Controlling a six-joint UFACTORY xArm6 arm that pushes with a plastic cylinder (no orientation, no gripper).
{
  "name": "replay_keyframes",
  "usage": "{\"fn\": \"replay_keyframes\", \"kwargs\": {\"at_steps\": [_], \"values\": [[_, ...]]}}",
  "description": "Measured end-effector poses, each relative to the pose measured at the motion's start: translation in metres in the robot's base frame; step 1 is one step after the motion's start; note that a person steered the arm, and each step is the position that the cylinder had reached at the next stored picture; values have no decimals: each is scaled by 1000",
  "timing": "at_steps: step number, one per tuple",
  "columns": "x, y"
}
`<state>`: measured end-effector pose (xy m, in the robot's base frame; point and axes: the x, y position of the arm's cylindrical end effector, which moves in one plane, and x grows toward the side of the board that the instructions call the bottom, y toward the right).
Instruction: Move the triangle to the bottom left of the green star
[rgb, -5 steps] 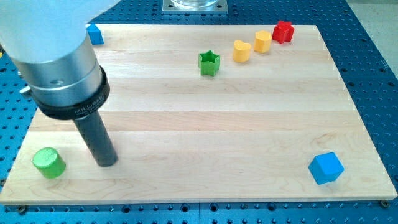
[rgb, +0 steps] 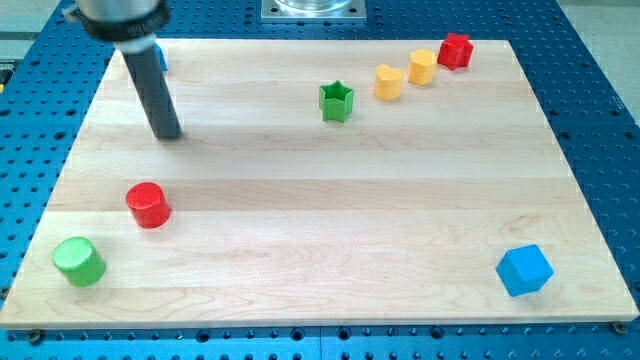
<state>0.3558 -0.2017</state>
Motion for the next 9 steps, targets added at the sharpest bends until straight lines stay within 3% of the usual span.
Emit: {"fn": "replay_keyframes", "kwargs": {"at_steps": [1, 2, 4, 5, 6, 7, 8, 9], "values": [[-86, -36], [-120, -101], [-165, -101], [-155, -83], [-90, -39], [-78, -59], [-110, -97], [-162, -71]]}}
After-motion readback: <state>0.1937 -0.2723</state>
